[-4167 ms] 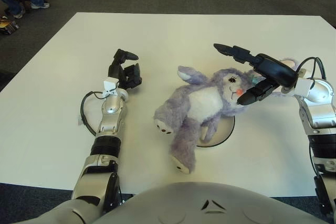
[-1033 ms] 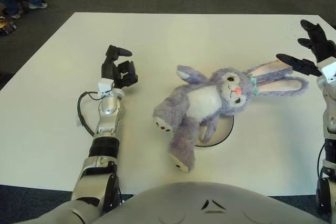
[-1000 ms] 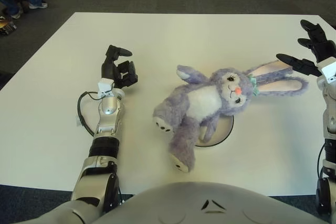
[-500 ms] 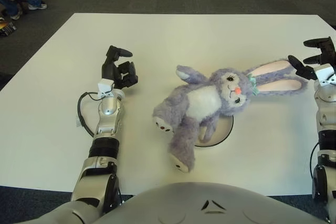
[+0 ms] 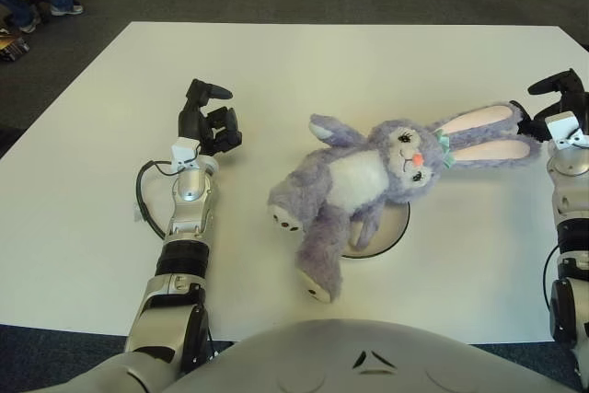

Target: Put the doll into the plate.

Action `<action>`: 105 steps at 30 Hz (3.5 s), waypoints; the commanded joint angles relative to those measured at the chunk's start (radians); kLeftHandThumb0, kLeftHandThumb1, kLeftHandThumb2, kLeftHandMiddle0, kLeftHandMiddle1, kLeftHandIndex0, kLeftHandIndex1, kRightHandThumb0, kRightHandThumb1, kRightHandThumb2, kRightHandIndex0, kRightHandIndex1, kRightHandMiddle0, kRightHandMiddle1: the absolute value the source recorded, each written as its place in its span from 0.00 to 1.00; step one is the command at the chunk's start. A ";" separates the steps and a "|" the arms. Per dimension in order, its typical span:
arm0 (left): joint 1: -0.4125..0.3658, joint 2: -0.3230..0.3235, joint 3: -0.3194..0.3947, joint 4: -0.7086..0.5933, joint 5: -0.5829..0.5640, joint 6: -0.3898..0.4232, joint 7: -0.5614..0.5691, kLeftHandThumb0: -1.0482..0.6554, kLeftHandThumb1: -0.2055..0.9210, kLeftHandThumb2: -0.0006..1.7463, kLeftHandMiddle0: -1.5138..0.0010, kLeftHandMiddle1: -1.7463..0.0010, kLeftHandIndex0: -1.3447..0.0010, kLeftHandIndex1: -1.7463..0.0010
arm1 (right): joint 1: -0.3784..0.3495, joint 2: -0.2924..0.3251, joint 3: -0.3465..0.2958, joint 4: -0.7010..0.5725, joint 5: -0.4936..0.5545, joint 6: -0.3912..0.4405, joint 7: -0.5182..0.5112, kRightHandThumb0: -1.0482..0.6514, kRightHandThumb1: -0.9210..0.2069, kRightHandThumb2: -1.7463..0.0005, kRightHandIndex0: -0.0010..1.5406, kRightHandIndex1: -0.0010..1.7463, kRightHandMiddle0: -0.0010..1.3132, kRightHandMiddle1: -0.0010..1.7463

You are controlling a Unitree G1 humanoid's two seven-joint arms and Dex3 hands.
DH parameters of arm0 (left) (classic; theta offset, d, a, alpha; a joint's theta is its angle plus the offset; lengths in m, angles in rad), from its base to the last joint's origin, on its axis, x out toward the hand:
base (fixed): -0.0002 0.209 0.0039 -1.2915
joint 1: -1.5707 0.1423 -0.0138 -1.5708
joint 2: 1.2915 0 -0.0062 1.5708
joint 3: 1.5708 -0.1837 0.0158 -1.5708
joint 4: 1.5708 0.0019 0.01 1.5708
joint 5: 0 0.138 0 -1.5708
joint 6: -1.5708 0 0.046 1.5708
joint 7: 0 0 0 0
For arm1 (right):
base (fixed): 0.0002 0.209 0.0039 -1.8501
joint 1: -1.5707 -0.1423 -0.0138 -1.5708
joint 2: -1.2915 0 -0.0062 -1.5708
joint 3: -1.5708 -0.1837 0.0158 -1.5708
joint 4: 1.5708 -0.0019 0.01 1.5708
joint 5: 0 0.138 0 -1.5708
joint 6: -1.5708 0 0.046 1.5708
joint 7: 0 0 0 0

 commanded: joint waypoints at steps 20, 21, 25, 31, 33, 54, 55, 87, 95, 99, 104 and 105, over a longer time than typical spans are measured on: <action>0.091 -0.036 0.001 0.050 -0.010 0.005 -0.014 0.37 0.62 0.63 0.19 0.00 0.65 0.00 | -0.069 -0.027 0.097 0.228 -0.031 -0.069 -0.092 0.61 0.58 0.25 0.45 0.98 0.40 0.88; 0.091 -0.036 0.001 0.050 -0.010 0.005 -0.014 0.37 0.62 0.63 0.19 0.00 0.65 0.00 | -0.076 -0.028 0.101 0.252 -0.031 -0.078 -0.095 0.61 0.59 0.25 0.45 0.98 0.40 0.88; 0.093 -0.033 0.002 0.050 -0.014 0.004 -0.018 0.37 0.62 0.63 0.19 0.00 0.65 0.00 | -0.103 -0.028 0.119 0.340 -0.030 -0.097 -0.106 0.61 0.61 0.24 0.47 0.97 0.42 0.87; 0.093 -0.030 0.002 0.056 -0.013 -0.001 -0.021 0.37 0.61 0.63 0.20 0.00 0.64 0.00 | -0.127 -0.016 0.138 0.401 -0.020 -0.101 -0.116 0.61 0.63 0.22 0.48 0.98 0.44 0.86; 0.092 -0.029 0.003 0.059 -0.013 -0.003 -0.022 0.37 0.61 0.63 0.20 0.00 0.64 0.00 | -0.117 0.006 0.154 0.395 -0.028 -0.111 -0.133 0.61 0.64 0.21 0.48 0.99 0.45 0.86; 0.094 -0.030 0.008 0.051 -0.010 0.011 -0.019 0.37 0.62 0.63 0.21 0.00 0.65 0.00 | -0.077 0.032 0.264 0.402 -0.036 -0.255 -0.085 0.61 0.65 0.24 0.51 0.93 0.48 0.83; 0.095 -0.031 0.008 0.050 -0.008 0.012 -0.017 0.37 0.62 0.63 0.21 0.00 0.65 0.00 | -0.077 0.036 0.268 0.405 -0.035 -0.275 -0.084 0.61 0.64 0.24 0.51 0.93 0.48 0.83; 0.098 -0.039 0.010 0.047 0.005 0.002 -0.008 0.36 0.60 0.65 0.20 0.00 0.63 0.00 | -0.033 0.068 0.317 0.288 -0.031 -0.356 -0.053 0.61 0.61 0.29 0.52 0.88 0.46 0.84; 0.095 -0.042 0.011 0.054 0.002 -0.005 -0.008 0.36 0.57 0.66 0.19 0.00 0.62 0.00 | -0.025 0.082 0.311 0.266 -0.021 -0.371 -0.028 0.61 0.61 0.28 0.52 0.88 0.46 0.84; 0.094 -0.044 0.011 0.051 0.003 -0.005 -0.004 0.35 0.56 0.68 0.19 0.00 0.61 0.00 | -0.024 0.087 0.309 0.258 -0.018 -0.371 -0.020 0.61 0.60 0.28 0.51 0.88 0.44 0.85; 0.094 -0.042 0.012 0.050 0.009 -0.006 -0.001 0.35 0.54 0.69 0.19 0.00 0.60 0.00 | -0.022 0.096 0.308 0.245 -0.019 -0.369 -0.017 0.61 0.60 0.28 0.52 0.87 0.43 0.86; 0.094 -0.042 0.012 0.050 0.009 -0.005 -0.001 0.35 0.54 0.69 0.19 0.00 0.60 0.00 | -0.022 0.097 0.307 0.244 -0.018 -0.370 -0.016 0.61 0.60 0.28 0.52 0.87 0.43 0.86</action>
